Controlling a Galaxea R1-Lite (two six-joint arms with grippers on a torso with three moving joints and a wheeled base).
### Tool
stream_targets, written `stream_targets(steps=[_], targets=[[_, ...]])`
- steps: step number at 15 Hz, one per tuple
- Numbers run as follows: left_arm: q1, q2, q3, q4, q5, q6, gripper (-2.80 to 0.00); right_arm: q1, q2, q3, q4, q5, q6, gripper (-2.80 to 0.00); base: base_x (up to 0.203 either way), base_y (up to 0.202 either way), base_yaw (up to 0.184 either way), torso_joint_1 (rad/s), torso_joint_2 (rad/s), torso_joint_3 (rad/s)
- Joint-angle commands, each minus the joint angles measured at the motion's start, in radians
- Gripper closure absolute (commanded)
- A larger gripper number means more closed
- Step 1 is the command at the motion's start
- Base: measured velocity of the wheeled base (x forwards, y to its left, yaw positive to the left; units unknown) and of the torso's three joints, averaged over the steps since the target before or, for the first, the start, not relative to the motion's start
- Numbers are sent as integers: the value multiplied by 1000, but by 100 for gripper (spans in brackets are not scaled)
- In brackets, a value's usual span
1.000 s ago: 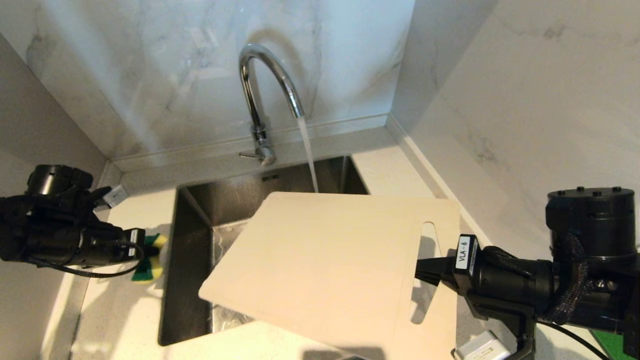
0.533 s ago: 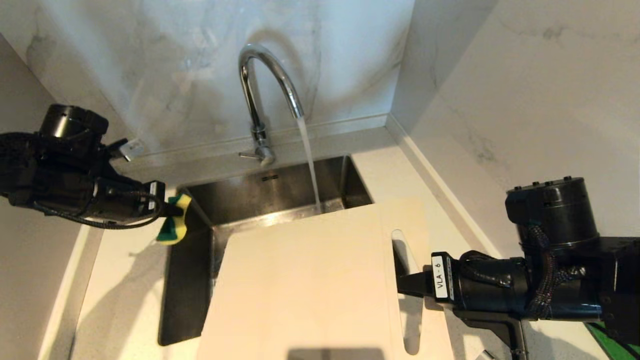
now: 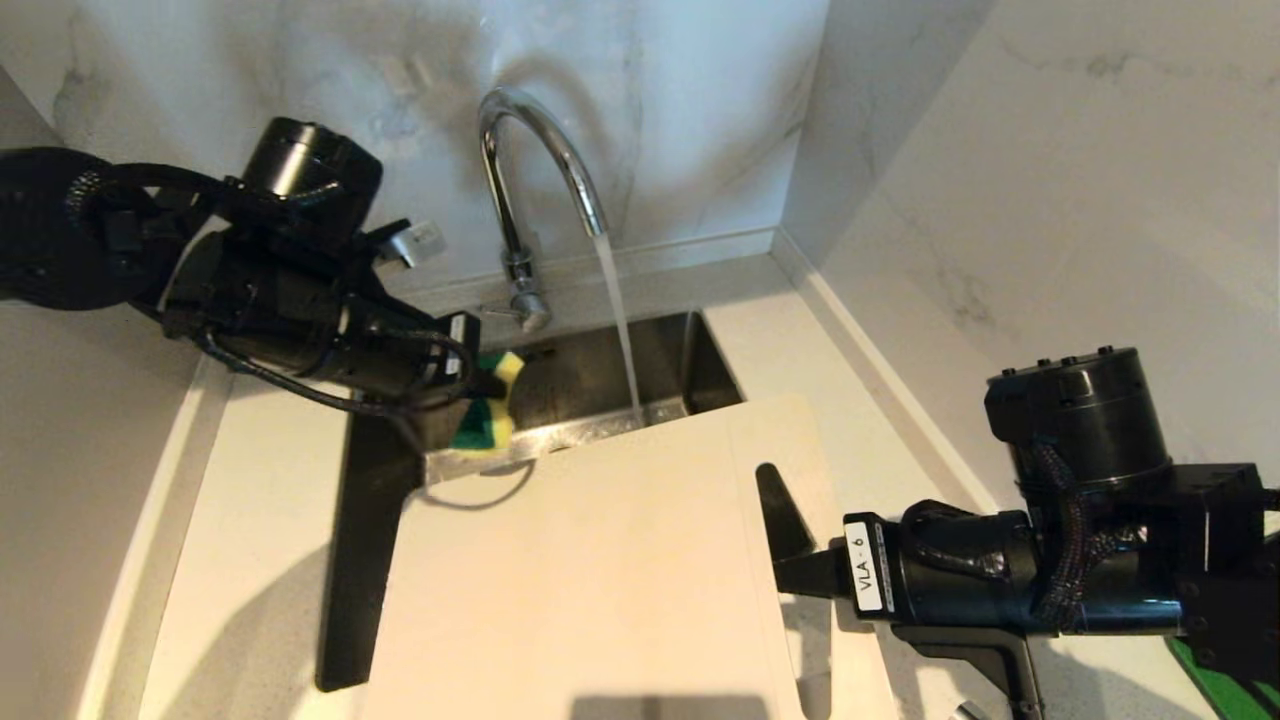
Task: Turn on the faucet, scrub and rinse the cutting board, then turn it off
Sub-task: Scrub the cutting board underwater
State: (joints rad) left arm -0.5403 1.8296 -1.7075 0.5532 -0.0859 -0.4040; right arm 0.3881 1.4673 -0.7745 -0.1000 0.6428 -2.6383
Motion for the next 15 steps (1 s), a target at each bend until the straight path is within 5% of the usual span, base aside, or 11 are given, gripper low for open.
stream_targets(steps=[1, 7, 15], targets=[[-70, 80, -39, 4, 20, -16, 0, -2, -16, -6, 2, 8, -15, 0, 0, 0, 0, 0, 0, 0], [0, 179, -32, -1, 9, -22, 0, 0, -44, -16, 5, 12, -11, 0, 0, 0, 0, 0, 0, 0], [176, 81, 152, -76, -47, -17, 0, -2, -47, -19, 3, 14, -11, 0, 0, 0, 0, 0, 0, 0]])
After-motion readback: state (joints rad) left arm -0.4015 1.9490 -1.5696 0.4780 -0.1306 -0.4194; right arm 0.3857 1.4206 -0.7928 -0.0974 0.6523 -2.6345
